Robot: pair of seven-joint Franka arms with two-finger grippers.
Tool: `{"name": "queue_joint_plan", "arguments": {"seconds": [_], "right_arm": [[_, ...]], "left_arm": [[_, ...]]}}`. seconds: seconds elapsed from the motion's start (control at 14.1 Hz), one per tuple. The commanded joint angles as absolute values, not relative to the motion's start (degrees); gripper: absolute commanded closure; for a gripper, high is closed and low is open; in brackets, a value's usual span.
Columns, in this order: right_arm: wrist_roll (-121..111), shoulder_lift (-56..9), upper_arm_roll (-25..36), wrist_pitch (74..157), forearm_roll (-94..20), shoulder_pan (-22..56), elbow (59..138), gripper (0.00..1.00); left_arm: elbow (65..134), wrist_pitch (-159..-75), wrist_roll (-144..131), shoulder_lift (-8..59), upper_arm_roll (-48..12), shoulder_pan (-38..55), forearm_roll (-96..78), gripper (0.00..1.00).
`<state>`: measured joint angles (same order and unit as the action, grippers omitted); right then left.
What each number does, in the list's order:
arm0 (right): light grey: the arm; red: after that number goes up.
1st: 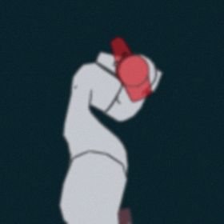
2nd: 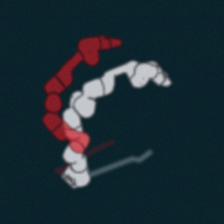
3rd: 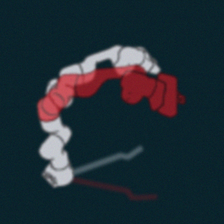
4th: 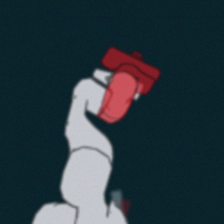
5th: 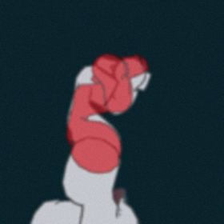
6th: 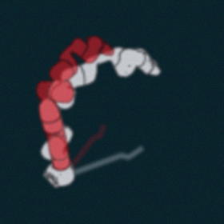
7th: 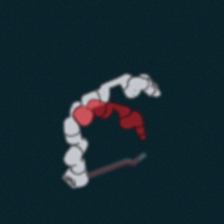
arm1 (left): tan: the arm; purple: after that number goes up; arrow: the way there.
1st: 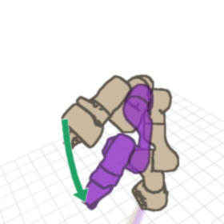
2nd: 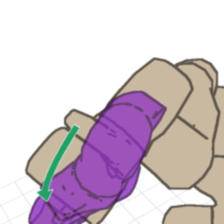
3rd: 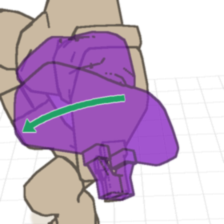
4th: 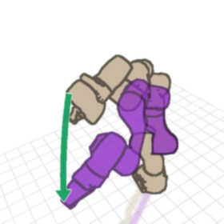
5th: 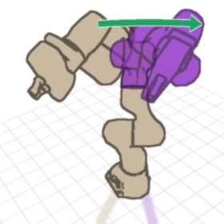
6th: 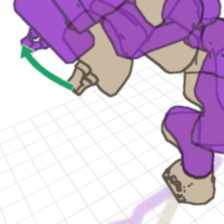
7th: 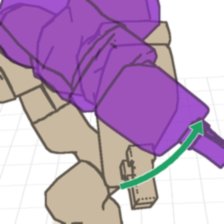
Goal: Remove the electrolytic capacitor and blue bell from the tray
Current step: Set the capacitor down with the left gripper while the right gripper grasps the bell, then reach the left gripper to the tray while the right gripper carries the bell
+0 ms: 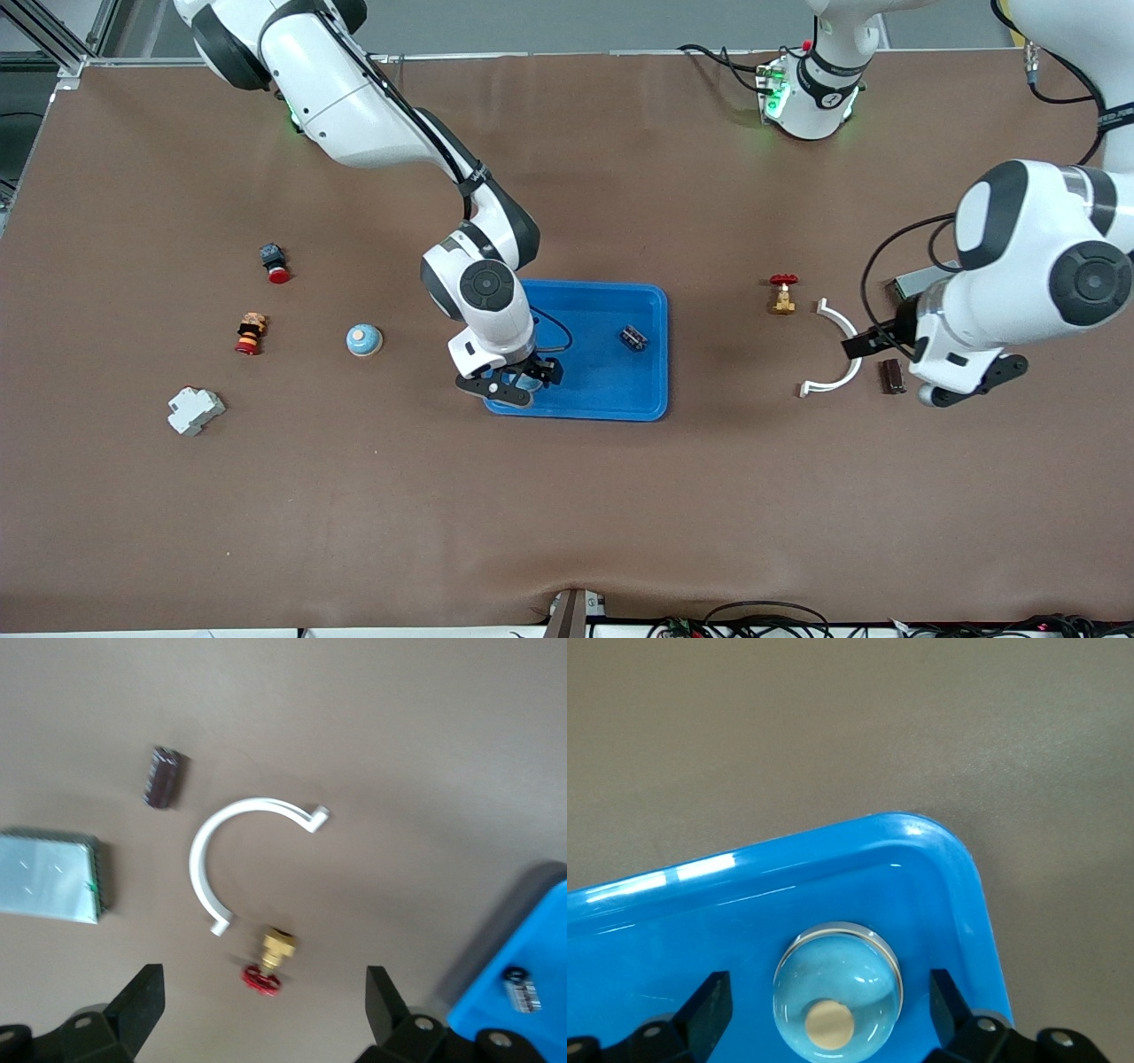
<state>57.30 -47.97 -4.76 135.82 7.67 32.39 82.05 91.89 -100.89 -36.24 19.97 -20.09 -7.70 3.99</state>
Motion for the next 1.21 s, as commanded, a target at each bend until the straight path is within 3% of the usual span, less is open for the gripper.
{"name": "queue_joint_plan", "arguments": {"seconds": [0.0, 0.21, 0.28, 0.43, 0.5, 0.71, 0.85, 0.92, 1.14], "right_arm": [[58.71, -48.95, -4.22, 135.35, 9.05, 33.57, 80.6, 0.03], [58.8, -49.22, -4.22, 135.44, 8.96, 33.57, 80.6, 0.05], [58.8, -49.31, -4.22, 135.44, 9.05, 33.66, 80.68, 0.1], [58.54, -49.39, -4.22, 135.35, 9.05, 33.57, 80.68, 0.36], [58.36, -49.39, -4.22, 135.35, 9.05, 33.57, 80.68, 0.56], [57.83, -49.31, -4.22, 135.18, 9.32, 33.49, 80.6, 0.83], [58.01, -49.22, -4.31, 135.09, 9.14, 33.4, 80.51, 0.91], [58.79, -49.13, -4.39, 134.74, 8.71, 33.4, 80.51, 1.0], [60.55, -47.99, -4.57, 133.25, 7.56, 33.22, 80.51, 1.0]], "left_arm": [[93.16, -100.28, -43.83, 18.54, -24.76, -8.17, 3.16, 0.0], [92.9, -100.55, -50.6, 18.63, -29.52, -8.0, 3.16, 0.0], [92.9, -100.98, -52.97, 18.89, -30.92, -7.74, 3.25, 0.0], [92.9, -102.47, -56.94, 19.34, -31.81, -6.16, 3.43, 0.0], [92.9, -103.26, -58.17, 19.86, -31.82, -4.76, 3.25, 0.0], [92.73, -106.16, -65.1, 22.14, -31.82, -2.03, 3.6, 0.0], [92.81, -108.19, -69.68, 23.2, -31.82, -1.23, 3.87, 0.0], [92.73, -108.89, -71.09, 23.99, -31.82, -0.27, 3.87, 0.0], [92.81, -111.87, -77.93, 26.62, -31.64, 1.32, 4.3, 0.0]]}}
